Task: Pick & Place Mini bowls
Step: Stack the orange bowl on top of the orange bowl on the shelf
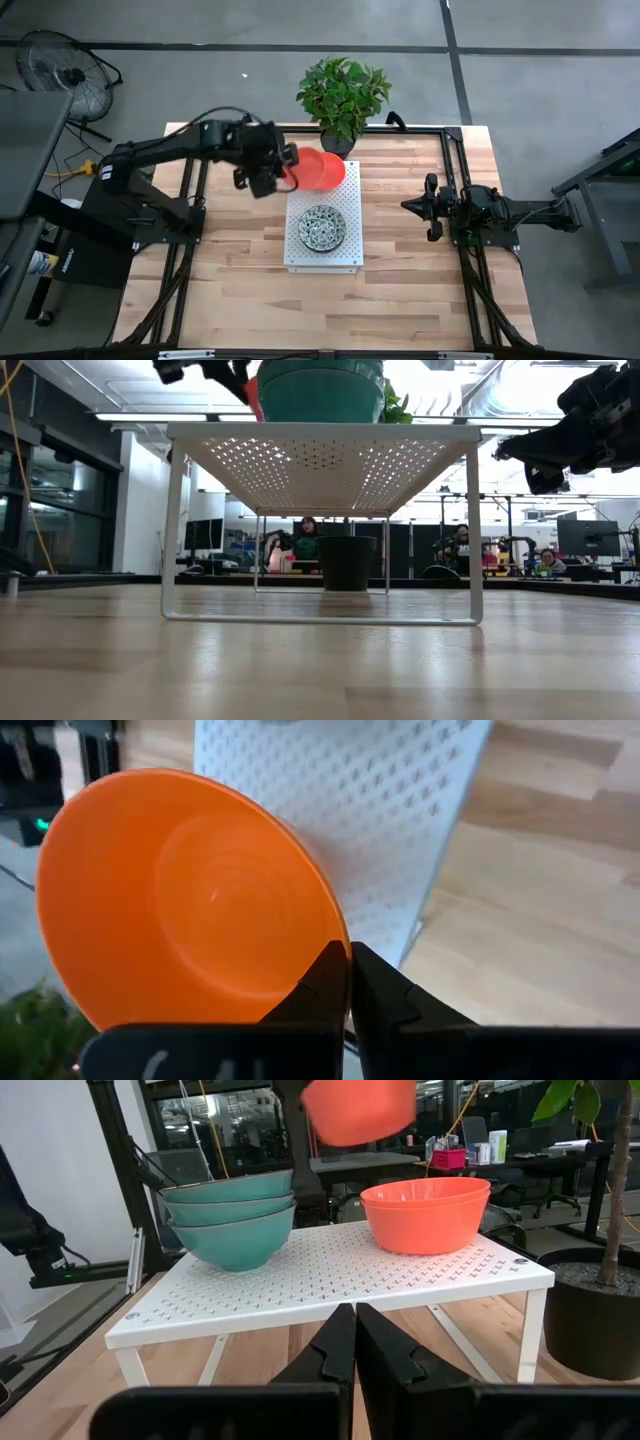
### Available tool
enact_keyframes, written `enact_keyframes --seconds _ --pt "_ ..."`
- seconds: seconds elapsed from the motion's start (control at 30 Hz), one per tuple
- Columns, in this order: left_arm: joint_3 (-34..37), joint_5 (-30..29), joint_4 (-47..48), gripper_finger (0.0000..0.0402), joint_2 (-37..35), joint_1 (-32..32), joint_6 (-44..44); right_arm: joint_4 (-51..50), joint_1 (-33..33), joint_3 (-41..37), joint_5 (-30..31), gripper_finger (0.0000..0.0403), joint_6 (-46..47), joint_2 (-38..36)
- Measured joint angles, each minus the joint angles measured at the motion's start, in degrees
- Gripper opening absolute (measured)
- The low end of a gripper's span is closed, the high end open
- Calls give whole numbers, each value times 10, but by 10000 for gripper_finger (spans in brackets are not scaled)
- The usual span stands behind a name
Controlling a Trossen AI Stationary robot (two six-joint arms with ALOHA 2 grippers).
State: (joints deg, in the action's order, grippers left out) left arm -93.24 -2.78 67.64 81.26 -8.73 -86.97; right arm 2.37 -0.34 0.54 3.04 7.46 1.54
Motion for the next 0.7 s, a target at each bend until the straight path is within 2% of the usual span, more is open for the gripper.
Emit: enact_keyframes --seconds 0.1,0.17,0.4,0.63,0.7 --pt "-47 25 -2 0 41 -24 -16 0 0 0 0 0 0 0" --pt "-70 43 30 0 63 -38 -17 0 0 0 0 0 0 0" --pt "-142 24 30 0 130 -40 20 0 0 0 0 0 0 0" --pt "-151 1 6 0 170 -41 33 0 0 0 0 0 0 0" --pt "-144 -7 30 0 178 -47 41 0 0 0 0 0 0 0"
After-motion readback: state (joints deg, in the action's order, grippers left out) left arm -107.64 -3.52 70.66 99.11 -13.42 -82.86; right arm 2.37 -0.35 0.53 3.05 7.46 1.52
